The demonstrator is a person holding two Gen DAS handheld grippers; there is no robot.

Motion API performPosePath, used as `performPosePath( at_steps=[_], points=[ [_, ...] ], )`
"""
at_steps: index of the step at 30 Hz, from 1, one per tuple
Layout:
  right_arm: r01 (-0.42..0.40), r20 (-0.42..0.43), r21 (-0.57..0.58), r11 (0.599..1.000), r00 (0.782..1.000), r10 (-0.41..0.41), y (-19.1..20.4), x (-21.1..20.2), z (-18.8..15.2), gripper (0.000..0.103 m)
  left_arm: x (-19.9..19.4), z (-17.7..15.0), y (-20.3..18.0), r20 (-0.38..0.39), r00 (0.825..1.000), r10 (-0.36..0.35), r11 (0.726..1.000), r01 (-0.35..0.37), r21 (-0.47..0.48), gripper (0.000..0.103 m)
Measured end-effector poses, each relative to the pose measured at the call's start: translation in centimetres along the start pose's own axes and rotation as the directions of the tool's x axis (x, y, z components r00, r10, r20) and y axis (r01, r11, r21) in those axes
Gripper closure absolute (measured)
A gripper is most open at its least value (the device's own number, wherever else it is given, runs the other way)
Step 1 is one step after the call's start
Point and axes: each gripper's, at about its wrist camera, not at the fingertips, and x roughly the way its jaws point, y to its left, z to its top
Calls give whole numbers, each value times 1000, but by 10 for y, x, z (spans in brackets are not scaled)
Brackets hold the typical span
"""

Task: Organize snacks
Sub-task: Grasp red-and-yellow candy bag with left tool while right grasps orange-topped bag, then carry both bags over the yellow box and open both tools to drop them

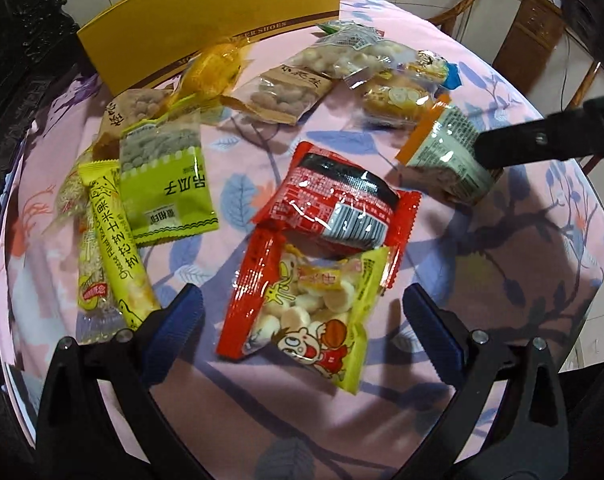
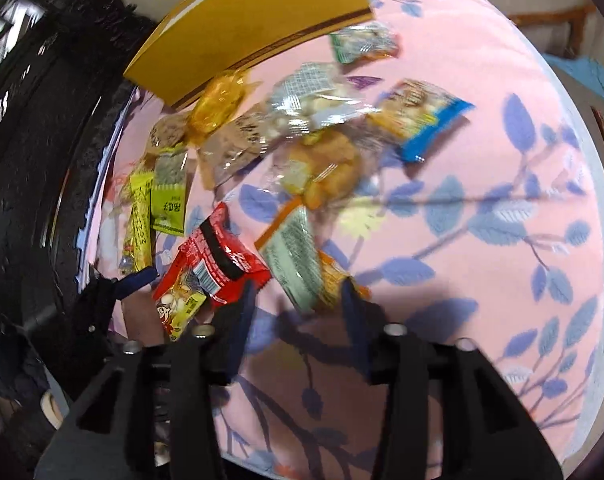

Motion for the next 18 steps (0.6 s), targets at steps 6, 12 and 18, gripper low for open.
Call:
performPosePath(
  at_steps=[6,12,18],
  points=[
    [184,11,-242,953,982,-187,24,32,1,64,7,-3,4,7,999,-50,998,49,28,28],
    [174,32,-274,946,985,-172,24,18,-11,78,-4,-8,4,21,997,-76,997,75,34,56],
    [79,77,-192,978,995,-65,21,-24,-17,78,-38,-15,15,59,994,-96,995,97,-24,60]
  ],
)
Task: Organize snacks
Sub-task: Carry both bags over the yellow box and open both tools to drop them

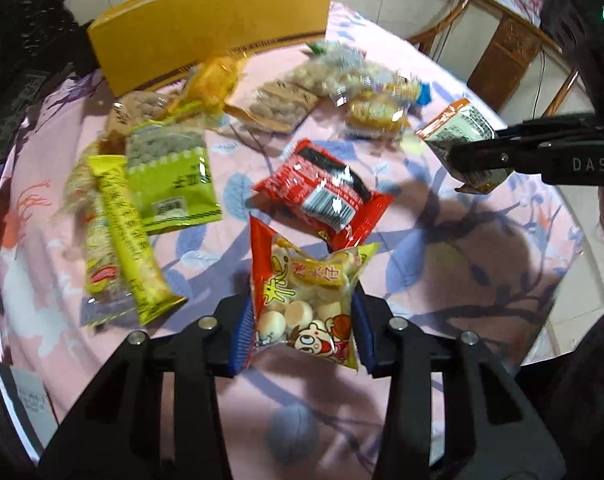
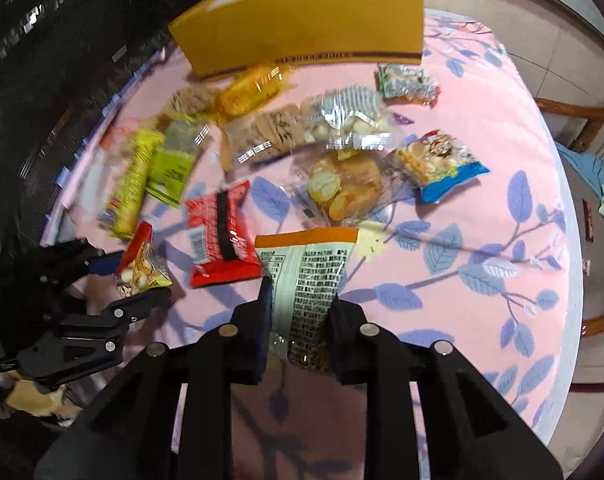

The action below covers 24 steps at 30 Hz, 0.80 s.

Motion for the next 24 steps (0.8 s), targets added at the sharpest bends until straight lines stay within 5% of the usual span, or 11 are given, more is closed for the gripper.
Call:
performPosePath(
  at_steps=[11,17,24],
  points=[
    [-77,155,64,995,986,66,5,-53,38,78,-77,48,15,185,983,9,995,9,-99,60],
    [-84,248,21,996,966,76,11,-73,80,78,-109,105,33,308,950,39,987,11,-157,60],
    [-87,378,-17,996,922,87,17,-93,169,78,-131,185,69,404,909,100,975,-8,-224,60]
  ],
)
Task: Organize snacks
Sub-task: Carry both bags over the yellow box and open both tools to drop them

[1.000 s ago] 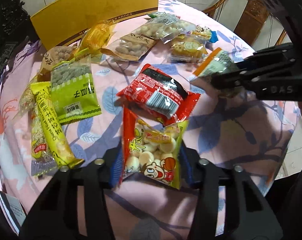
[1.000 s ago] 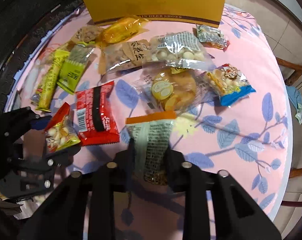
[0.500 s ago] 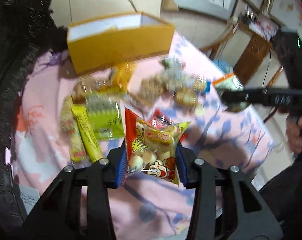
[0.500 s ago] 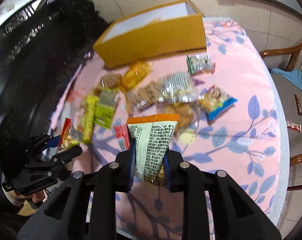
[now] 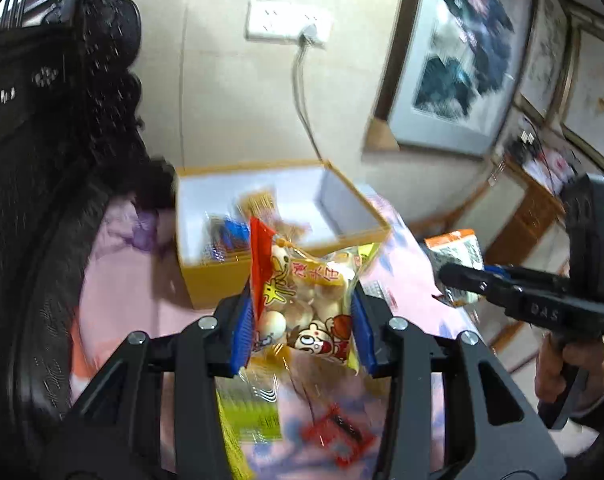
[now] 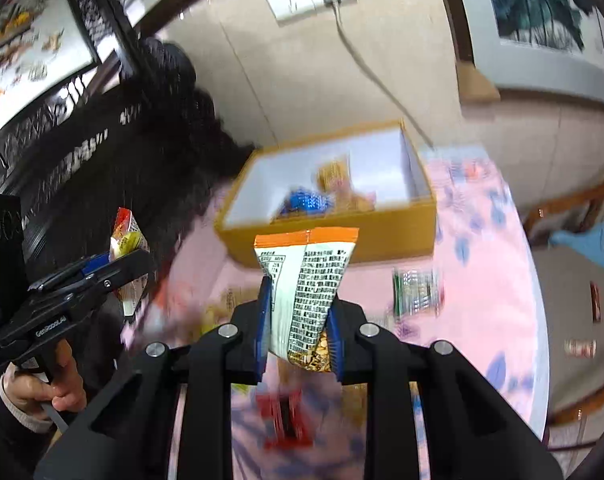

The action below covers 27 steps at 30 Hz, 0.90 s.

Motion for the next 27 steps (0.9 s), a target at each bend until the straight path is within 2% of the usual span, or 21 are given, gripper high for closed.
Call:
performPosePath(
  at_steps=[5,8,14,15,16,17,18,19,20,22,27],
  points=[
    [3,56,-26,1000,998,-1,0,18,56,78,28,58,14,48,999,20,999,-18,-40,60],
    [3,71,-31,1000,997,-1,-5,36,87,78,49,82,20,53,998,33,998,-31,-48,60],
    [8,89,-47,999,996,-4,-14,68,128,78,91,119,28,48,998,49,998,-47,-39,60],
    [7,95,-47,999,996,-2,-14,73,133,78,101,125,29,44,997,58,998,-57,-35,59],
    [7,99,-48,999,995,-2,-16,78,139,77,107,129,29,43,996,79,996,-78,-36,47],
    [13,97,-49,999,995,-8,-18,85,144,69,116,133,30,33,992,120,992,-119,-38,14],
    [33,88,-36,999,996,-30,-20,90,150,37,126,137,30,16,980,200,979,-199,-43,2],
    [58,94,-12,998,994,-56,-22,91,153,22,128,138,30,17,970,243,969,-242,-50,2],
    [87,112,13,996,990,-88,-24,87,155,1,130,139,30,14,967,256,965,-255,-53,2],
    [135,163,46,990,977,-141,-30,76,152,1,129,137,31,11,975,221,973,-220,-63,2],
    [228,118,41,973,966,-231,-44,65,129,1,123,121,29,-13,976,215,974,-216,-74,2]
  ],
)
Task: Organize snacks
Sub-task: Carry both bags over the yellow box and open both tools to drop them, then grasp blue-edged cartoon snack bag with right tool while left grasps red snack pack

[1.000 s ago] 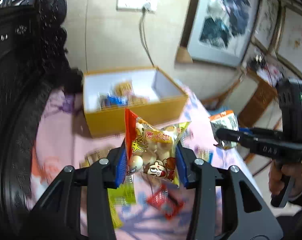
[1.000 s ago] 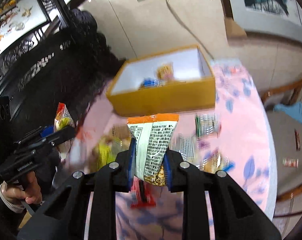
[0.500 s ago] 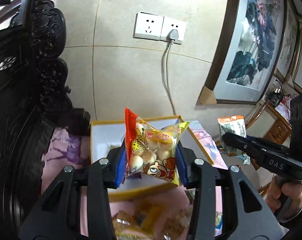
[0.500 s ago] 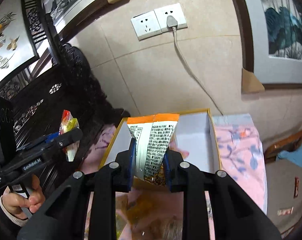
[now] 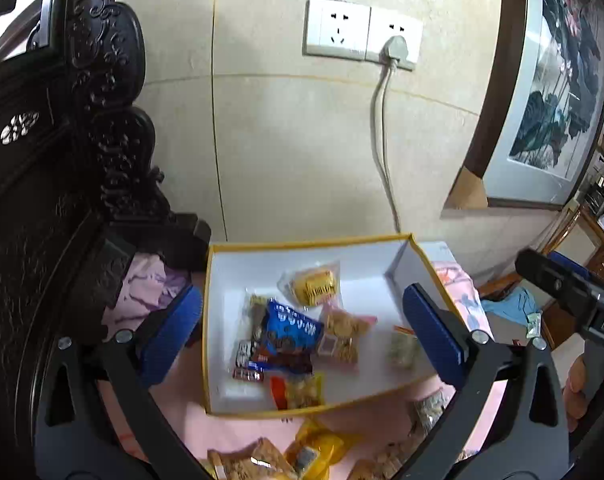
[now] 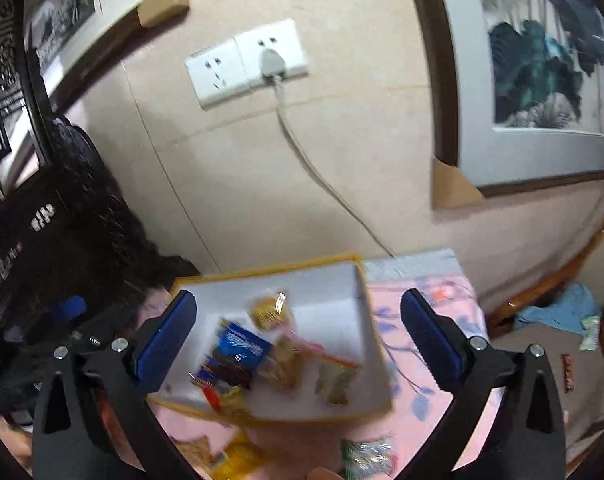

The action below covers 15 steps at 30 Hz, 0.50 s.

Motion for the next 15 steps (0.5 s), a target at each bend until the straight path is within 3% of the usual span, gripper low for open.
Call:
performPosePath(
  at_steps=[6,11,15],
  points=[
    [99,-31,-51,994,994,-100,-19,-25,-39,1,-23,-23,-8,-21,1000,20,1000,-20,14,2],
    [151,-53,-3,989,987,-151,-58,-54,-91,1,-52,-73,-8,-49,999,-22,1000,21,-14,2],
    [211,-189,33,977,961,-201,-96,-63,-160,1,-70,-127,0,-98,994,-49,997,44,-58,2]
  ],
)
